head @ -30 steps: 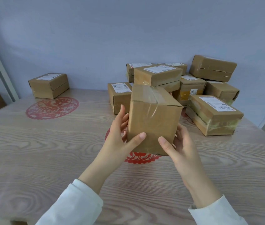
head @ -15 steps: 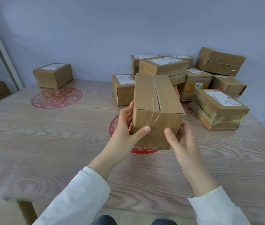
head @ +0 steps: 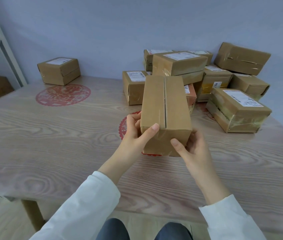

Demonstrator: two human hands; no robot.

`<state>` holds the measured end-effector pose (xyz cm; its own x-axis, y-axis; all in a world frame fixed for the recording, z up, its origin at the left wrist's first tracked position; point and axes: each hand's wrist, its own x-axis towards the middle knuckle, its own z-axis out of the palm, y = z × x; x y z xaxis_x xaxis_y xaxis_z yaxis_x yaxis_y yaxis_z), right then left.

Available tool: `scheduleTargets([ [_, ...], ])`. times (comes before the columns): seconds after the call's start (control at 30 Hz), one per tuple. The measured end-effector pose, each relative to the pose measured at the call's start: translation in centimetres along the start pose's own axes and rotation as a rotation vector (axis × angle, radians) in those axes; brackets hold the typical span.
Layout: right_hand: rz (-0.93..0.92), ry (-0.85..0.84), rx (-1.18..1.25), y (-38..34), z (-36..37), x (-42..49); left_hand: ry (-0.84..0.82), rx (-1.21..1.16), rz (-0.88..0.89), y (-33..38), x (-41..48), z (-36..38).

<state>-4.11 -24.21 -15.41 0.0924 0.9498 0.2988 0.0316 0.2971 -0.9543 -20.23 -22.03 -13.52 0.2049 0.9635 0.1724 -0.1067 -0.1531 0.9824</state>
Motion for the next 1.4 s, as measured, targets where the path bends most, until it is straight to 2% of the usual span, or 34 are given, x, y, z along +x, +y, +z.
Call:
scheduleTargets([
  [0.23, 0.085, 0.004, 0.076, -1.0, 0.1, -0.1, -0.094, -0.066, 0.003, -0.6, -0.1, -0.6],
  [0.53, 0.029, -0.089, 0.109, -0.4, -0.9, -0.1, -0.161, -0.093, -0.056, -0.3, 0.3, -0.6],
  [0.7, 0.103, -0.143, 0.158, -0.6, -1.1, -0.3, -0.208, -0.052, -0.031, -0.1, 0.4, -1.0],
  [0.87, 0.120, -0.089, 0.175, -0.7, -0.9, -0.2, -0.187, 0.011, -0.052, 0.1, 0.5, -0.6],
  [1.13, 0.118, -0.139, 0.084, -1.1, -1.1, -0.2, -0.139, 0.011, -0.066, -0.2, 0.6, -0.5],
  [1.27, 0.200, -0.039, 0.180, -1.0, -1.1, 0.3, -0.173, 0.068, -0.048, 0.1, 0.5, -0.5],
  [1.4, 0.201, 0.015, 0.152, -1.2, -0.6, 0.5, -0.150, 0.049, -0.069, 0.3, 0.7, -0.2],
])
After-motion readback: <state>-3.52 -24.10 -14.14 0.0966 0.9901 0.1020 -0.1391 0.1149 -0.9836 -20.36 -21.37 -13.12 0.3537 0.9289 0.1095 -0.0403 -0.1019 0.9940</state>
